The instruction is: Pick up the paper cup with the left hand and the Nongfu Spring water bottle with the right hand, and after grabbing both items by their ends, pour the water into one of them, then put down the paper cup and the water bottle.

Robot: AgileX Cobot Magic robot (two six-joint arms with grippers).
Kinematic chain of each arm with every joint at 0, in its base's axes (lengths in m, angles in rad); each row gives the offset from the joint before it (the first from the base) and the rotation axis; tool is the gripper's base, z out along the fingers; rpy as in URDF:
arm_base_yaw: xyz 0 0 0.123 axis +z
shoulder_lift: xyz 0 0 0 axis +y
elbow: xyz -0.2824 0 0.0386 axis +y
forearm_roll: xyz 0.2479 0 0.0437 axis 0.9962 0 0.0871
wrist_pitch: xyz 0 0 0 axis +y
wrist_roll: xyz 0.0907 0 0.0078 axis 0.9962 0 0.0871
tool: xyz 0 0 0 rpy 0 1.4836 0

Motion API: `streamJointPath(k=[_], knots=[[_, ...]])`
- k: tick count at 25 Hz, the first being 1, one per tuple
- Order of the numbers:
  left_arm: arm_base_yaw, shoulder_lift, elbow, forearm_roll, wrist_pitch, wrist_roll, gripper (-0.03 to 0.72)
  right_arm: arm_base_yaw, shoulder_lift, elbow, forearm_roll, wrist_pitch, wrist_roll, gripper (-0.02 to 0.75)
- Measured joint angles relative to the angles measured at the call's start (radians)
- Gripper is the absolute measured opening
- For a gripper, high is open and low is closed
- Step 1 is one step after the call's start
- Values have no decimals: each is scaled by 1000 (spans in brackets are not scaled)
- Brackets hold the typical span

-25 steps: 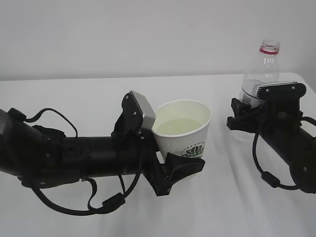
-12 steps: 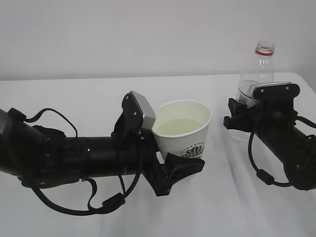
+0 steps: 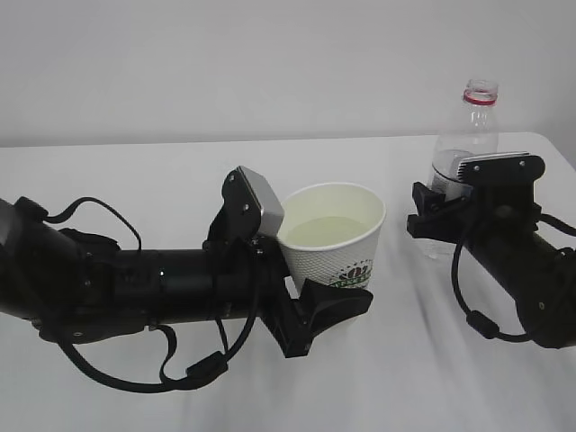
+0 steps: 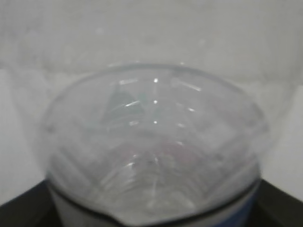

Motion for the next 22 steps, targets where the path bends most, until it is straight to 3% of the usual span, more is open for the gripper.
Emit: streamJointPath(k=[7, 22], knots=[[0, 0, 0, 0, 2, 0, 501, 0, 0, -3, -2, -21, 0, 606], [0, 0, 0, 0, 2, 0, 501, 0, -21, 45, -8, -27, 0, 609]])
